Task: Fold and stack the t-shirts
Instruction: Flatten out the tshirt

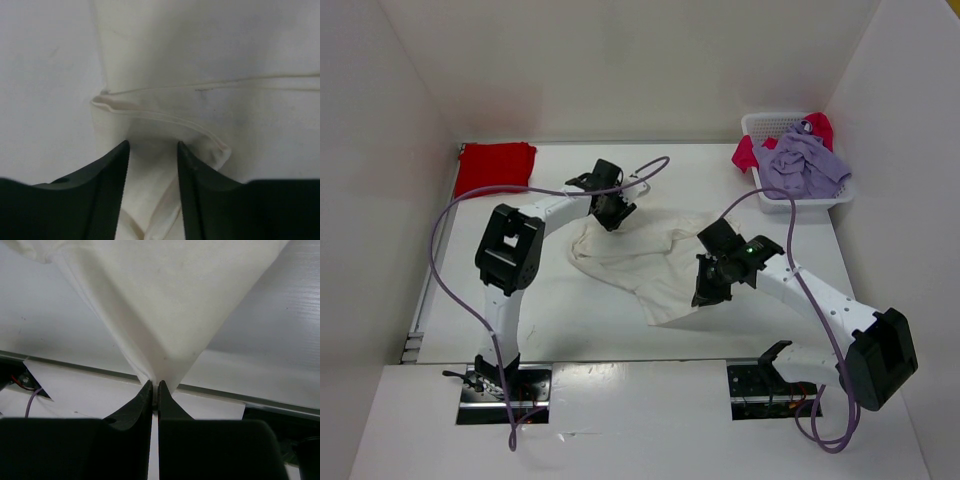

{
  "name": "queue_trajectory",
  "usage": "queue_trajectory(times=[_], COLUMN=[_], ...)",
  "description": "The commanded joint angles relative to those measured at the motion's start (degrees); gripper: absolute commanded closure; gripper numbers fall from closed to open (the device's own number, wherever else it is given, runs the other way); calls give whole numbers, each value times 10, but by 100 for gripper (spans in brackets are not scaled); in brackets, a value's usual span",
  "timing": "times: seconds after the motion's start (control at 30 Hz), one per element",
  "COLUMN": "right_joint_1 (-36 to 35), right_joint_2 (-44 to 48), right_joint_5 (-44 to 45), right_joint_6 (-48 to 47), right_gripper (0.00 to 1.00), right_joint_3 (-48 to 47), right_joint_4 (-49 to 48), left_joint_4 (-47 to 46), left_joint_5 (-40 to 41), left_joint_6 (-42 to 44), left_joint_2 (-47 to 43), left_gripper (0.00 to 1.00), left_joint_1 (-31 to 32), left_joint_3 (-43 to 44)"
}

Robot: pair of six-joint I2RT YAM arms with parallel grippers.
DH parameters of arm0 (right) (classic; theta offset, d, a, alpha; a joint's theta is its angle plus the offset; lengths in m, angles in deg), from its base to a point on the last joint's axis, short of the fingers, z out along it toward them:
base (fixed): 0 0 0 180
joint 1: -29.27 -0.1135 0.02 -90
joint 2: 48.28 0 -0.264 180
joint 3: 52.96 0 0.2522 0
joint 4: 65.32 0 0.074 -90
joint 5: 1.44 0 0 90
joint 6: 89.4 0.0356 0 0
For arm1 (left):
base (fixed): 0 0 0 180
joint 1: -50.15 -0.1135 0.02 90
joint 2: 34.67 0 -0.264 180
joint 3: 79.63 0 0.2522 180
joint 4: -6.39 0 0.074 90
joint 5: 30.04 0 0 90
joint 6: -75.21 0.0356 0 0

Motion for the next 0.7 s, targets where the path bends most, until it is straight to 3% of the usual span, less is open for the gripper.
queue_trajectory(times=[0.0, 0.07, 0.2, 0.27, 0.3, 0.37, 0.4, 0.53, 0.67], right_joint_1=[3, 8, 8, 8, 8, 8, 8, 8, 8], right_joint_2=[13, 13, 13, 13, 13, 18, 18, 24, 24], right_joint_5=[3, 3, 3, 3, 3, 3, 3, 3, 8], right_joint_6=[3, 3, 3, 3, 3, 3, 3, 10, 15], right_gripper=[100, 100, 100, 100, 100, 100, 100, 100, 100], right_joint_3=[0, 0, 0, 0, 0, 0, 6, 11, 11], right_joint_4=[16, 16, 16, 16, 16, 16, 16, 16, 16], left_joint_4=[25, 25, 25, 11, 1, -18, -18, -13, 22], left_joint_5=[-10, -19, -24, 27, 49, 72, 72, 19, -64], left_joint_6=[1, 1, -5, -20, -27, -41, -50, -67, -40], left_joint_2=[15, 9, 1, 1, 1, 1, 1, 18, 57], left_gripper=[52, 62, 61, 65, 59, 29, 22, 10, 10], left_joint_1=[-2, -2, -2, -2, -2, -10, -10, -32, -30], left_joint_3=[16, 16, 16, 16, 16, 16, 16, 53, 85])
